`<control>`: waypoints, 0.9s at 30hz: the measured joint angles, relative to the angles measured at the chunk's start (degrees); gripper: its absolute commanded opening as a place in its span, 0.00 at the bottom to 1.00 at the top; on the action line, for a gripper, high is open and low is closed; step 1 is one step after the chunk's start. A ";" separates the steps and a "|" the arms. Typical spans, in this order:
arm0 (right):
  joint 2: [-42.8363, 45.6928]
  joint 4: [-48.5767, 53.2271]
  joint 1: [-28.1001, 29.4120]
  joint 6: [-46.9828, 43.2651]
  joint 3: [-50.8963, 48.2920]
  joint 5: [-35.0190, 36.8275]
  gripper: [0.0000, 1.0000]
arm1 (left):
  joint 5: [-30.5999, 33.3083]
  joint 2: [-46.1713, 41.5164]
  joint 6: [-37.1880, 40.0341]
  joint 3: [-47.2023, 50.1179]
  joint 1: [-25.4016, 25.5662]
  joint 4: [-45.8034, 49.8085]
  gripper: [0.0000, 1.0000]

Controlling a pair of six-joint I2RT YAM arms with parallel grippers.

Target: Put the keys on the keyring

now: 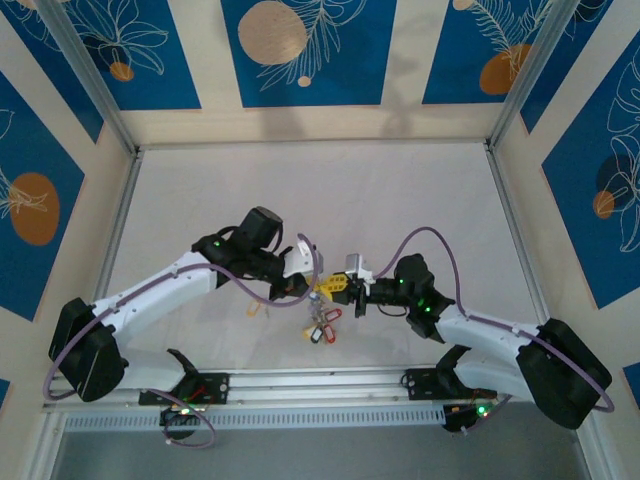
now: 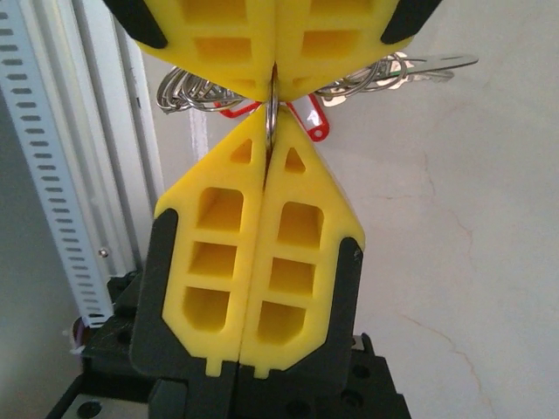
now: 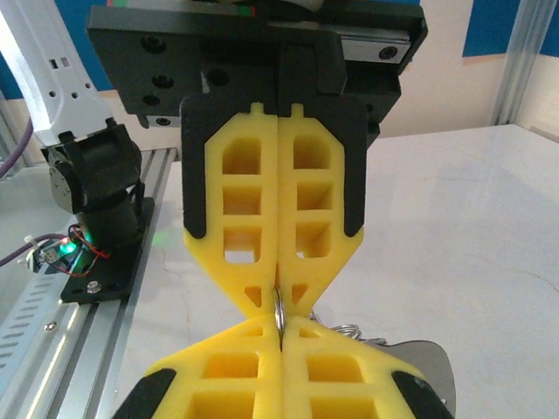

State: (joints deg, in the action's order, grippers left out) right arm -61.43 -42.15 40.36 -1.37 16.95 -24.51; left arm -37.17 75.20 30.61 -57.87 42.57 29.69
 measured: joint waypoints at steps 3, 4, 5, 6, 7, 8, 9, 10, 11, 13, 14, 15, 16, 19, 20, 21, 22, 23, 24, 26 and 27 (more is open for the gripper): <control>2.38 3.58 0.13 -1.81 0.31 0.92 0.00 | 2.54 0.00 0.37 -1.16 0.72 1.22 0.00; 3.04 4.20 0.11 -2.19 0.31 1.22 0.00 | 3.02 0.00 0.35 -1.55 0.92 1.38 0.00; 3.69 4.66 0.00 -2.43 0.31 1.46 0.00 | 3.43 0.00 0.28 -1.97 1.09 1.42 0.00; 4.20 5.03 -0.15 -2.75 0.31 1.64 0.00 | 3.65 -0.02 0.02 -2.12 1.14 1.36 0.00; 4.39 5.35 -0.28 -2.86 0.31 1.68 0.00 | 3.80 -0.02 -0.15 -2.16 1.16 1.22 0.00; 4.44 5.55 -0.37 -2.99 0.31 1.66 0.00 | 3.89 -0.02 -0.31 -2.16 1.16 1.18 0.00; 4.42 5.73 -0.42 -3.02 0.31 1.68 0.01 | 4.07 -0.02 -0.39 -2.16 1.16 1.22 0.00; 4.42 5.77 -0.42 -3.02 0.31 1.73 0.10 | 4.13 -0.02 -0.52 -2.16 1.16 1.22 0.00; 4.42 5.79 -0.48 -2.93 0.31 1.88 0.18 | 4.22 -0.02 -0.55 -2.16 1.16 1.20 0.00; 4.44 5.88 -0.57 -3.13 0.31 2.19 0.18 | 4.48 -0.02 -0.50 -2.16 1.05 1.49 0.00; 4.48 5.86 -0.70 -3.21 0.31 2.36 0.18 | 4.68 -0.02 -0.48 -2.16 0.90 1.81 0.00; 4.68 6.05 -0.90 -3.23 0.31 2.54 0.18 | 4.79 -0.02 -0.31 -2.16 0.79 2.16 0.00; 4.94 6.25 -1.11 -3.23 0.31 2.54 0.17 | 4.85 -0.04 -0.24 -2.16 0.79 2.54 0.00; 5.79 6.88 -1.79 -3.26 0.31 2.47 0.15 | 4.83 -0.04 -0.07 -2.16 0.79 2.93 0.00; 5.88 6.97 -1.95 -3.19 0.31 2.40 0.20 | 4.83 -0.04 -0.04 -2.16 0.79 2.91 0.00; 5.86 7.17 -2.03 -3.08 0.31 2.16 0.27 | 4.76 -0.04 -0.07 -2.16 0.79 2.91 0.00; 5.86 7.37 -2.05 -3.04 0.31 1.99 0.31 | 4.70 -0.04 -0.04 -2.16 0.79 2.91 0.00; 5.86 7.58 -2.12 -2.97 0.31 1.81 0.34 | 4.68 -0.04 -0.04 -2.16 0.79 2.91 0.00; 5.79 7.87 -2.14 -3.08 0.31 1.73 0.34 | 4.66 -0.04 -0.02 -2.16 0.79 2.93 0.00; 5.57 8.83 -2.14 -3.21 0.50 1.51 0.34 | 4.61 -0.04 0.15 -2.23 0.79 2.93 0.00; 5.27 9.79 -2.14 -3.30 0.85 1.14 0.34 | 4.57 -0.02 0.20 -2.32 0.79 2.99 0.00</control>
State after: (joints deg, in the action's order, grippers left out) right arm -56.16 -32.36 38.22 -4.67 17.80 -23.38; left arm -32.60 75.18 30.81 -60.18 43.35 32.69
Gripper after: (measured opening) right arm 0.338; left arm 0.042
